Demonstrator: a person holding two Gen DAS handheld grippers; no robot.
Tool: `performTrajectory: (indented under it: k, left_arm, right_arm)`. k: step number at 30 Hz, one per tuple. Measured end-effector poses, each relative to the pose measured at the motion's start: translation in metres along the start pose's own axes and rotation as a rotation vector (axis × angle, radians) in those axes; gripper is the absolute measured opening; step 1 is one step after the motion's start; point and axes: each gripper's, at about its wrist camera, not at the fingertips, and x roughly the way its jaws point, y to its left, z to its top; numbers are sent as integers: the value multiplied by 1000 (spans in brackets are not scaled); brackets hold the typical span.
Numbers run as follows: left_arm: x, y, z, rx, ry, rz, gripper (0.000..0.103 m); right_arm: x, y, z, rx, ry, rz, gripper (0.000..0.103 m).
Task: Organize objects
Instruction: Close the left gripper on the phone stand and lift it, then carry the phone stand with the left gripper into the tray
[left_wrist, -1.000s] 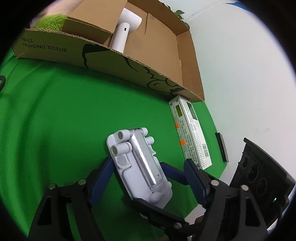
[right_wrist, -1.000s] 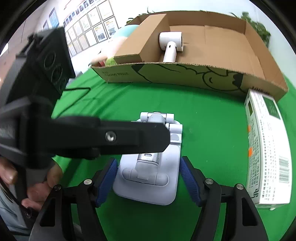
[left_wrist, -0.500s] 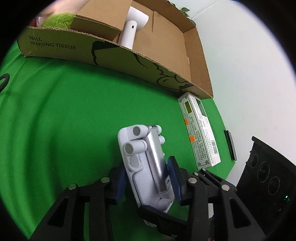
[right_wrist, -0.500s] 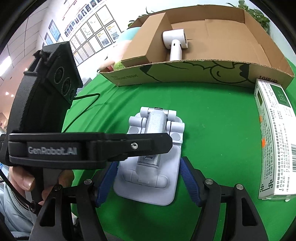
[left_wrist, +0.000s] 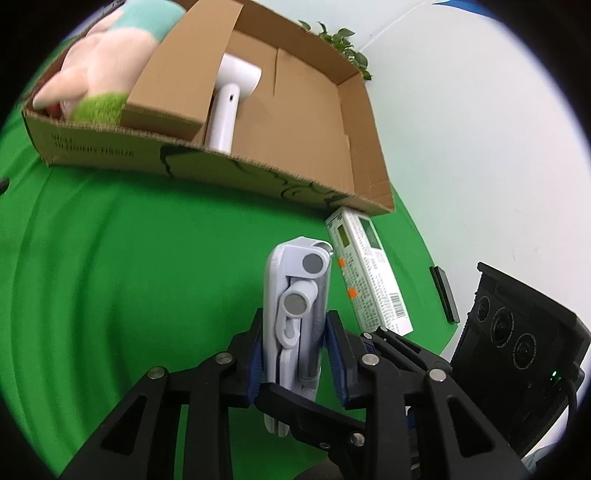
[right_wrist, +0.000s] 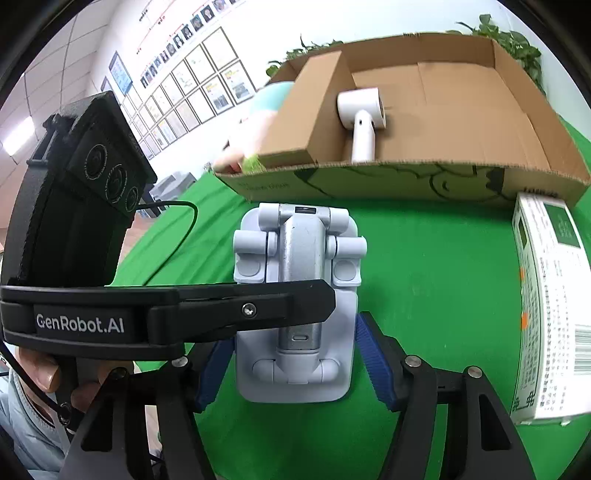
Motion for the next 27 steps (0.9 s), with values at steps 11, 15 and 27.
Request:
performTrajectory:
  k: [11, 15, 27]
  left_arm:
    - [-11, -33, 22, 114, -45, -6, 29]
    - [-9, -47, 32, 157, -53, -18, 29]
    - [-17, -76, 77, 249, -106, -59, 29]
  right_arm:
    - [-23, 3, 23, -29, -104, -36, 63]
    - [-33, 1, 32, -24, -136, -60, 63]
    - [-64, -2, 71, -66, -202, -117, 63]
